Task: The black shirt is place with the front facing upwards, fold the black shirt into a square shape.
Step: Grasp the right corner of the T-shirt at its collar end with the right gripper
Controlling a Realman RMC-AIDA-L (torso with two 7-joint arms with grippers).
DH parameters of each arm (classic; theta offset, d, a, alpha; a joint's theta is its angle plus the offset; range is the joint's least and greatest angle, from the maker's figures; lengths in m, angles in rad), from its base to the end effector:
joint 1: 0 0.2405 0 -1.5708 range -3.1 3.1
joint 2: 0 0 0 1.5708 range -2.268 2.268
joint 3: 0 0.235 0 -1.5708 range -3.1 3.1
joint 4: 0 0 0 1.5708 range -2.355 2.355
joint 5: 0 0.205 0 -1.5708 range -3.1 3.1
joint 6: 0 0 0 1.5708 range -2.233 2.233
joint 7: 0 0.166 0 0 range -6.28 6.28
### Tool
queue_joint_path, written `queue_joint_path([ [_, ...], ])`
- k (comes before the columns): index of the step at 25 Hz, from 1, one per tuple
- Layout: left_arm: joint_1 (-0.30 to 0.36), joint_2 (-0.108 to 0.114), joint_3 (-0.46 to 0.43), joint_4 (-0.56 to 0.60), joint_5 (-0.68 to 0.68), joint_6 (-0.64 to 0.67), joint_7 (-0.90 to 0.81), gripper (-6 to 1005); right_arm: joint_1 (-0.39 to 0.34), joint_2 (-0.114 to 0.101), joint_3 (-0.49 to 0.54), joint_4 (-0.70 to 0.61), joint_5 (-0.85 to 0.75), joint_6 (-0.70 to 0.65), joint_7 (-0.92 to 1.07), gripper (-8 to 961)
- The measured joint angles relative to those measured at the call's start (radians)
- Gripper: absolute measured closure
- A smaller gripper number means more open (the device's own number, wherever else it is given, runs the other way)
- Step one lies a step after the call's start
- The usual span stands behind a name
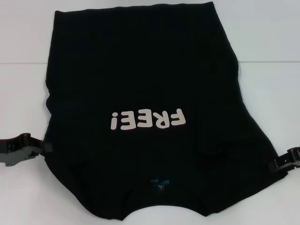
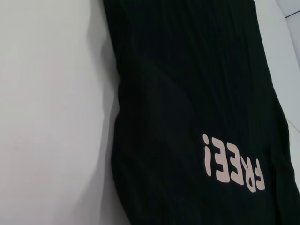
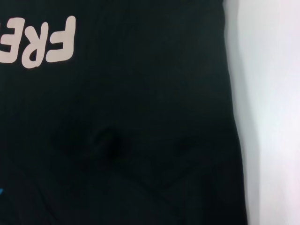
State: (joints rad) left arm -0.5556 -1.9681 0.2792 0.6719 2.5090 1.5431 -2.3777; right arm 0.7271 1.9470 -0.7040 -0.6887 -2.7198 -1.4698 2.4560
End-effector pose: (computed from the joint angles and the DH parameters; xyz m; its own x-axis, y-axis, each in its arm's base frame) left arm -0.3236 0.3203 0.0517 -0.0424 0.8979 0.4382 0.9980 0.0171 0.0616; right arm 0.2971 0.3546 0.0328 0.2708 -0.9609 -0.0580 -0.9090 -0.2353 -0.3440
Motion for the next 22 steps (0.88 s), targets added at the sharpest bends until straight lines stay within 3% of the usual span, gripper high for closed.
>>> queue_joint_path([
  [5, -0.001, 0.000, 0.000, 0.000, -0.001, -0.002, 0.000, 996, 0.002, 0.009, -0.003, 0.006, 0.002, 0.007, 0.000, 403],
  [14, -0.003, 0.000, 0.000, 0.000, -0.001, -0.005, 0.000, 996, 0.028, 0.044, -0.004, 0.007, 0.010, 0.008, -0.002, 404],
  [22, -0.004, 0.000, 0.000, 0.000, -0.001, -0.006, 0.000, 996, 0.038, 0.047, 0.005, 0.002, 0.016, 0.003, 0.007, 408],
])
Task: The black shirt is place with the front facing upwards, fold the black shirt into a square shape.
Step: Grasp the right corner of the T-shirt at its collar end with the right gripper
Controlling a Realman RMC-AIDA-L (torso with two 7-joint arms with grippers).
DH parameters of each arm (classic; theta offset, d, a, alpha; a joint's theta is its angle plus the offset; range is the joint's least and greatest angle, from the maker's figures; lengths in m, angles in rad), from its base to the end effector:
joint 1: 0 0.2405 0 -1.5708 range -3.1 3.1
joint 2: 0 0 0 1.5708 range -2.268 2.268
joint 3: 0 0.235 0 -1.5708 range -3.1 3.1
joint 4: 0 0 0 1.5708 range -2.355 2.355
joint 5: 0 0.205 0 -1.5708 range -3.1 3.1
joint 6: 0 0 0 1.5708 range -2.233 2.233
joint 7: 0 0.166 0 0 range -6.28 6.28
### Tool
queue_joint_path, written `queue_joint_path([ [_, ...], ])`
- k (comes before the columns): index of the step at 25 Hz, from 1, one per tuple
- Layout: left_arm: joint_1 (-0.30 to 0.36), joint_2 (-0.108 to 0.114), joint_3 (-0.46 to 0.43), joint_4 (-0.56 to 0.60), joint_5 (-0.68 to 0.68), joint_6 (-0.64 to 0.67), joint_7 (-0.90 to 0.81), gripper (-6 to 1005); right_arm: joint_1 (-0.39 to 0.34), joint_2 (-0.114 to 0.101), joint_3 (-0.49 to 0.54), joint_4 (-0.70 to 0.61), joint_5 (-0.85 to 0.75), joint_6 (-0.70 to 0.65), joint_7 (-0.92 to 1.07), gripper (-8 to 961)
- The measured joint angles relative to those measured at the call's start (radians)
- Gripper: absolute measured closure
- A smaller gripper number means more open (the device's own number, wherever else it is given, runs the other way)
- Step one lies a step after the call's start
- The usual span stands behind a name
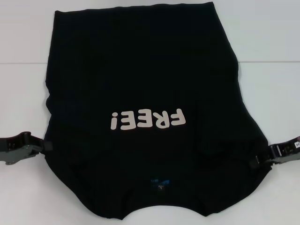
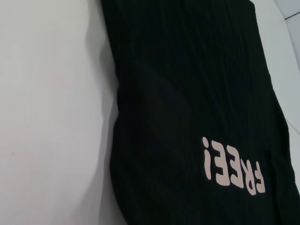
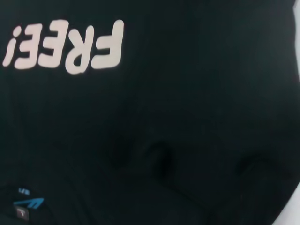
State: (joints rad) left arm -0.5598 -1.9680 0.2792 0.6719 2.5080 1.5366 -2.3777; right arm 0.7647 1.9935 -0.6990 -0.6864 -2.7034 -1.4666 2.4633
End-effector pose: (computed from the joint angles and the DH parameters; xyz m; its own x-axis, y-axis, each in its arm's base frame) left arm -0.3230 0.3224 0.0521 -0.0389 0.8956 0.4431 0.9982 0.0146 0.0581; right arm 0.2742 0.3598 0.0112 0.2969 -0.9533 -0.0553 -0.9181 -0.2691 -0.2910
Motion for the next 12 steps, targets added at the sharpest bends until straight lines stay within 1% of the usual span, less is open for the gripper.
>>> queue_joint_path([
  [3, 0.000, 0.000, 0.000, 0.000, 0.000, 0.000, 0.000, 997, -0.002, -0.005, 0.000, 0.003, 0.006, -0.004, 0.001, 477],
  [10, -0.002, 0.000, 0.002, -0.003, -0.001, 0.006, 0.000, 997, -0.003, -0.006, 0.002, 0.008, 0.007, -0.004, 0.002, 639],
  [12, -0.002, 0.000, 0.003, -0.003, -0.001, 0.008, 0.000, 997, -0.010, -0.007, 0.009, 0.005, 0.010, -0.016, 0.003, 713],
])
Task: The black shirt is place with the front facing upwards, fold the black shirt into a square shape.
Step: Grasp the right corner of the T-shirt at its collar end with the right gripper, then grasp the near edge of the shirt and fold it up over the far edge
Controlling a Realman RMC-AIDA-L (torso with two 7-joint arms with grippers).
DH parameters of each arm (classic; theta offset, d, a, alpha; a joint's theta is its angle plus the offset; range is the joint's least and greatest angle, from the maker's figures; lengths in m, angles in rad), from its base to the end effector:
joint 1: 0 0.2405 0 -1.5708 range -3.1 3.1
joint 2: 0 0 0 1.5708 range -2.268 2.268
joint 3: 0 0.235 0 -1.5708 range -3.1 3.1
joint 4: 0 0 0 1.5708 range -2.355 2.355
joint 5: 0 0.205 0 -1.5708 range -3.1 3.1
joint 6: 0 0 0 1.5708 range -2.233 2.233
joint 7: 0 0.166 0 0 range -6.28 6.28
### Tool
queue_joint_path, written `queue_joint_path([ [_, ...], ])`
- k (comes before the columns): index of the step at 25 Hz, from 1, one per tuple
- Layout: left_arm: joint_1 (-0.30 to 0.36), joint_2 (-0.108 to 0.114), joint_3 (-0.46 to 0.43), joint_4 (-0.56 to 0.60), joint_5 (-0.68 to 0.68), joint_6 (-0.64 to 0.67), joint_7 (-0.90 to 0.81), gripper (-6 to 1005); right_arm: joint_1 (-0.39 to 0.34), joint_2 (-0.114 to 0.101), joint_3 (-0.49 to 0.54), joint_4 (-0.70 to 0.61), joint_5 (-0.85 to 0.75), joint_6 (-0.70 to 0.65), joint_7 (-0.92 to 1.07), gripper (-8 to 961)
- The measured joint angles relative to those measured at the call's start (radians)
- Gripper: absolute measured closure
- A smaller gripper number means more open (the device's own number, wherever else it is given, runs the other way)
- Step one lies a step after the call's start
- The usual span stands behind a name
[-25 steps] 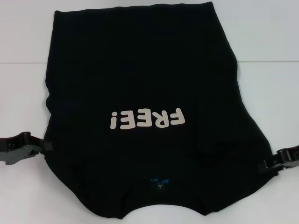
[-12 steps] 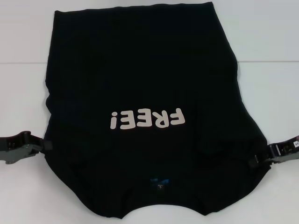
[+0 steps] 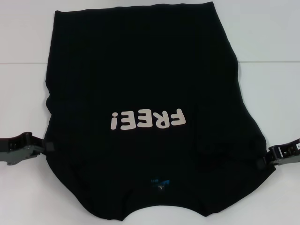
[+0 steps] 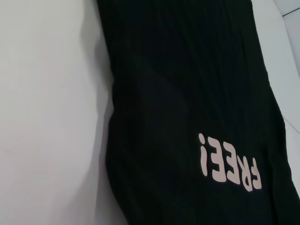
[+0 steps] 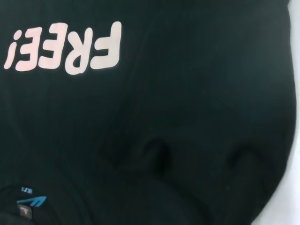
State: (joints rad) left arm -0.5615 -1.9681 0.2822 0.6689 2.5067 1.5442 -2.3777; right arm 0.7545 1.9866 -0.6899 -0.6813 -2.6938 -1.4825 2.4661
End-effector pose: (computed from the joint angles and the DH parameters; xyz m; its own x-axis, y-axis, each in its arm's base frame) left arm -0.3212 0.3219 0.0509 -0.0372 0.8996 0.4352 0.9979 0.0101 0.0645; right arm 0.2770 0.3559 0.0130 0.2755 -0.9596 -0.0578 -0.9287 -0.2502 -0.2736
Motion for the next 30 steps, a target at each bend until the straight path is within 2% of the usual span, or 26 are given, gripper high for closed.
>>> queue_joint_path([
  [4, 0.001, 0.004, 0.004, 0.000, 0.002, 0.014, 0.001, 997, -0.008, -0.004, 0.020, -0.008, 0.008, -0.040, -0.003, 861],
  [9, 0.001, 0.012, 0.010, 0.002, 0.014, 0.047, 0.003, 996, -0.044, -0.005, 0.038, -0.063, 0.011, -0.133, 0.002, 897],
  [15, 0.016, 0.016, 0.009, 0.013, 0.059, 0.141, 0.009, 996, -0.114, 0.009, 0.044, -0.155, 0.006, -0.233, 0.025, 897],
  [17, 0.033, 0.010, 0.006, 0.028, 0.061, 0.185, 0.010, 996, -0.135, 0.013, 0.048, -0.183, 0.010, -0.267, 0.026, 897],
  [22, 0.086, -0.023, 0.008, 0.094, 0.054, 0.291, 0.011, 997, -0.188, 0.030, 0.058, -0.265, 0.010, -0.343, 0.026, 897],
  [27, 0.103, -0.033, 0.008, 0.108, 0.053, 0.339, 0.013, 997, -0.211, 0.028, 0.088, -0.277, 0.012, -0.376, 0.016, 897],
  [29, 0.093, -0.033, 0.009, 0.101, 0.053, 0.340, 0.017, 997, -0.203, 0.023, 0.105, -0.264, 0.024, -0.366, 0.009, 897],
  [30, 0.069, -0.030, 0.009, 0.084, 0.055, 0.327, 0.019, 997, -0.196, 0.021, 0.112, -0.256, 0.036, -0.361, 0.005, 897],
])
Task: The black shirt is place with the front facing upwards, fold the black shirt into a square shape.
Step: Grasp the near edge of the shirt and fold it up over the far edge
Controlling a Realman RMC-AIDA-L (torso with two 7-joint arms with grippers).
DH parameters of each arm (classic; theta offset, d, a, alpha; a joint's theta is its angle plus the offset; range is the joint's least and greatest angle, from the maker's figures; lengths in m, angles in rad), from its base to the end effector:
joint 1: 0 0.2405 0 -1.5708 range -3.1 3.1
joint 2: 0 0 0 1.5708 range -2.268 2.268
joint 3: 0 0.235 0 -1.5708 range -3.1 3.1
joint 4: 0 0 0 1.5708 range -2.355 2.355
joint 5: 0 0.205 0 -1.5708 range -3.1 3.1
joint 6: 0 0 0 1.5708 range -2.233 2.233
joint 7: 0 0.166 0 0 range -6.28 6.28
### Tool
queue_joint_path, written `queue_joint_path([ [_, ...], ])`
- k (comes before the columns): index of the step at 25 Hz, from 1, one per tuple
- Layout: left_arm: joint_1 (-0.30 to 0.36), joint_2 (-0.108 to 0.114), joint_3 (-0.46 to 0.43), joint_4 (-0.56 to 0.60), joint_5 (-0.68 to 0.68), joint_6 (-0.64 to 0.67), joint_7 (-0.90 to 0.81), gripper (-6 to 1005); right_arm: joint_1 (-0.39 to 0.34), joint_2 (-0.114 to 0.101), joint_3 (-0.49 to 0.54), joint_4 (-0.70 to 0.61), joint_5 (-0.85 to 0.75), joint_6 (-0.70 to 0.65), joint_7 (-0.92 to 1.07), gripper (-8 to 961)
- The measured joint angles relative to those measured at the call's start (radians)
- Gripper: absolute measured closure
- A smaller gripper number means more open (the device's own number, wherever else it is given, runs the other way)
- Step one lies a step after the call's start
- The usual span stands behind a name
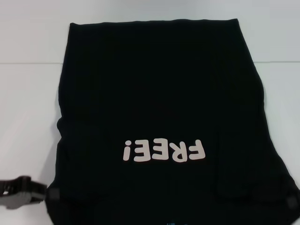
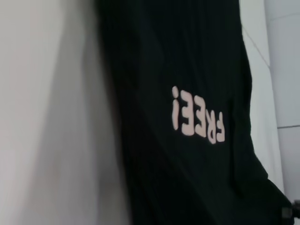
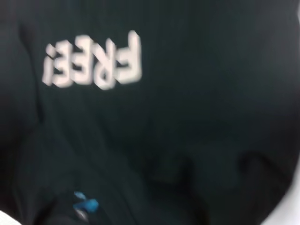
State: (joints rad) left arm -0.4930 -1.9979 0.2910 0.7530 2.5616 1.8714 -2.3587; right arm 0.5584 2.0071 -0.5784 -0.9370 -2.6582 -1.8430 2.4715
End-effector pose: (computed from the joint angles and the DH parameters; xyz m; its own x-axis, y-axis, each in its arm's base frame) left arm -0.3059 0.2620 0.0443 -0.0189 0.9777 0.2089 0.9806 -0.0227 0.1948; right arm 0.2943 0.2865 0.0505 0.1269 -0.9914 -0.0324 -0.9856 -0.1224 -0.1169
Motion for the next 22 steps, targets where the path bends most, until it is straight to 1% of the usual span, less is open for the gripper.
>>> queue_joint_path([
  [2, -0.022, 0.003, 0.000, -0.013, 0.001, -0.018, -0.002, 997, 0.020, -0.006, 0.010, 0.025, 0.037, 0.023, -0.006, 897],
  [4, -0.066, 0.010, 0.001, -0.045, 0.005, -0.075, -0.019, 997, 0.047, -0.017, 0.016, 0.069, 0.079, 0.065, -0.004, 897],
  [5, -0.066, 0.010, 0.001, -0.045, 0.005, -0.075, -0.019, 997, 0.064, -0.023, 0.018, 0.100, 0.095, 0.091, 0.000, 897],
  [7, -0.133, 0.021, 0.001, -0.098, 0.014, -0.186, -0.063, 997, 0.095, -0.037, 0.021, 0.163, 0.125, 0.154, 0.005, 897],
  [9, -0.164, 0.027, 0.001, -0.123, 0.015, -0.245, -0.093, 997, 0.123, -0.051, 0.022, 0.204, 0.152, 0.205, 0.005, 897],
  [13, -0.242, 0.040, 0.001, -0.147, 0.009, -0.370, -0.156, 997, 0.167, -0.078, 0.036, 0.233, 0.238, 0.294, 0.008, 898],
  [14, -0.242, 0.040, 0.001, -0.147, 0.009, -0.370, -0.156, 997, 0.177, -0.084, 0.040, 0.234, 0.265, 0.318, 0.009, 898],
  [15, -0.272, 0.043, 0.001, -0.148, 0.010, -0.414, -0.174, 997, 0.186, -0.089, 0.042, 0.234, 0.290, 0.350, 0.012, 898],
  [16, -0.309, 0.046, 0.000, -0.155, 0.013, -0.488, -0.197, 997, 0.196, -0.091, 0.040, 0.236, 0.307, 0.390, 0.015, 898],
  [17, -0.327, 0.047, 0.002, -0.162, 0.015, -0.527, -0.207, 997, 0.204, -0.092, 0.037, 0.238, 0.316, 0.422, 0.017, 898],
  [19, -0.358, 0.050, 0.022, -0.196, 0.017, -0.624, -0.226, 997, 0.229, -0.087, 0.016, 0.269, 0.321, 0.535, 0.016, 898],
  [21, -0.383, 0.052, 0.061, -0.242, 0.015, -0.730, -0.242, 997, 0.254, -0.076, -0.008, 0.338, 0.323, 0.657, 0.007, 898],
  [22, -0.395, 0.050, 0.083, -0.267, 0.013, -0.783, -0.248, 997, 0.267, -0.068, -0.017, 0.379, 0.324, 0.720, -0.007, 898],
])
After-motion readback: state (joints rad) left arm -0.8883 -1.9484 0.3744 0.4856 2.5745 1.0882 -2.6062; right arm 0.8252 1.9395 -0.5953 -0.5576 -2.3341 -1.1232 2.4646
